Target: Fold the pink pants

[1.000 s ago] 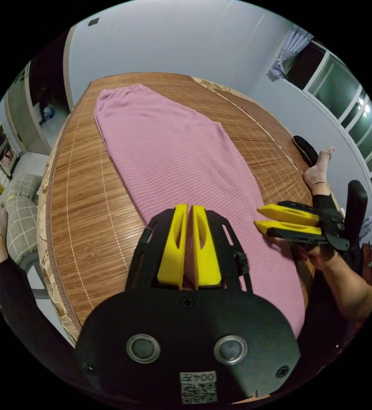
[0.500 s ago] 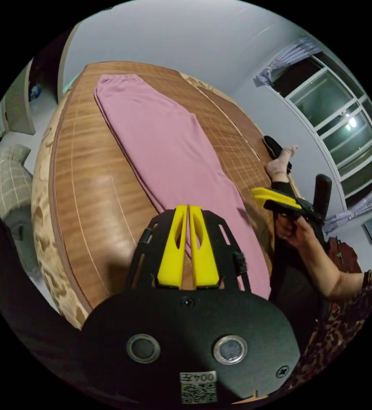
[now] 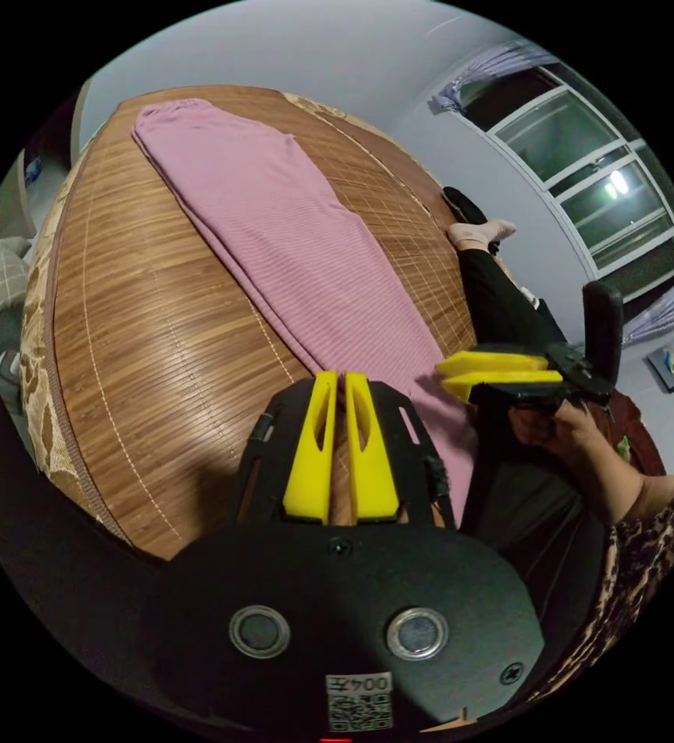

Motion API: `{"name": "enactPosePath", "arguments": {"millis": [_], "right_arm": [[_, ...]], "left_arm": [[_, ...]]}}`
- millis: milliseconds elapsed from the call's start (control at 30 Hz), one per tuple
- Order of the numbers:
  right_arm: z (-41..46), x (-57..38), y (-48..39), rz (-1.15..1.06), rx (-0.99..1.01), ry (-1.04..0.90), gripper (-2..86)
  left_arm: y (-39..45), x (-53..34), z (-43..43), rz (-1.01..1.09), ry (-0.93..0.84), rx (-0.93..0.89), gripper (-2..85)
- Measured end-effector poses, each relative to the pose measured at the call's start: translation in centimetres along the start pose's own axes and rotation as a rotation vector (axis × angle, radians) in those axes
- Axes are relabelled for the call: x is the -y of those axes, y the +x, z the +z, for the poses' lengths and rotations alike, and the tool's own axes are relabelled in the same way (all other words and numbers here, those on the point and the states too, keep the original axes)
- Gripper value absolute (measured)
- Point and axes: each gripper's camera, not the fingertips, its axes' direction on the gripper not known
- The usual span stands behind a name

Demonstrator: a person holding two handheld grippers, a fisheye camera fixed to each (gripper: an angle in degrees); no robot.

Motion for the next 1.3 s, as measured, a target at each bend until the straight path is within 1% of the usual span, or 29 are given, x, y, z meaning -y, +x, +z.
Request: {"name": "enactPosePath", "arguments": {"millis": [67, 133, 267, 533, 633, 767, 900, 1000, 1300], "right_arm": [[1.1, -0.6, -2.2, -0.046, -0.053, -0.029, 7.8], [2.3, -0.8, -4.7, -0.106, -0.162, -0.036, 7.6], [3.7, -0.8, -6.6, -0.1, -0.184, -0.006, 7.3], [6.6, -1.7, -11.2, -0.239, -0.354, -0.013, 5.8], [7.3, -2.1, -12.0, -0.261, -0.379, -0.024, 5.1], [7.6, -2.5, -12.6, -0.279, -0.396, -0.024, 2.2], [6.4, -3.6, -13.7, -0.295, -0.398, 0.039, -0.2], [7.2, -3.6, -12.8, -0.269, -0.357, -0.02, -0.2], [7.4, -3.8, -11.5, -0.229, -0.25, -0.034, 2.0]], "left_arm": [[-0.6, 0.0, -0.4, -0.018, 0.021, -0.014, 2.3], [-1.5, -0.1, -0.5, -0.049, 0.039, -0.043, 2.5], [-2.3, 0.0, -0.1, -0.066, 0.024, -0.051, 2.6], [-3.4, -0.4, -1.3, -0.077, 0.052, -0.07, 2.5], [-4.1, -0.5, -1.5, -0.096, 0.06, -0.089, 2.4], [-4.5, -0.5, -1.7, -0.103, 0.061, -0.098, 2.5], [-5.0, -0.6, -2.0, -0.111, 0.063, -0.107, 2.5], [-5.3, -0.7, -2.0, -0.122, 0.062, -0.111, 2.5], [-6.3, 0.2, -2.7, -0.153, 0.095, -0.093, 2.6]]}}
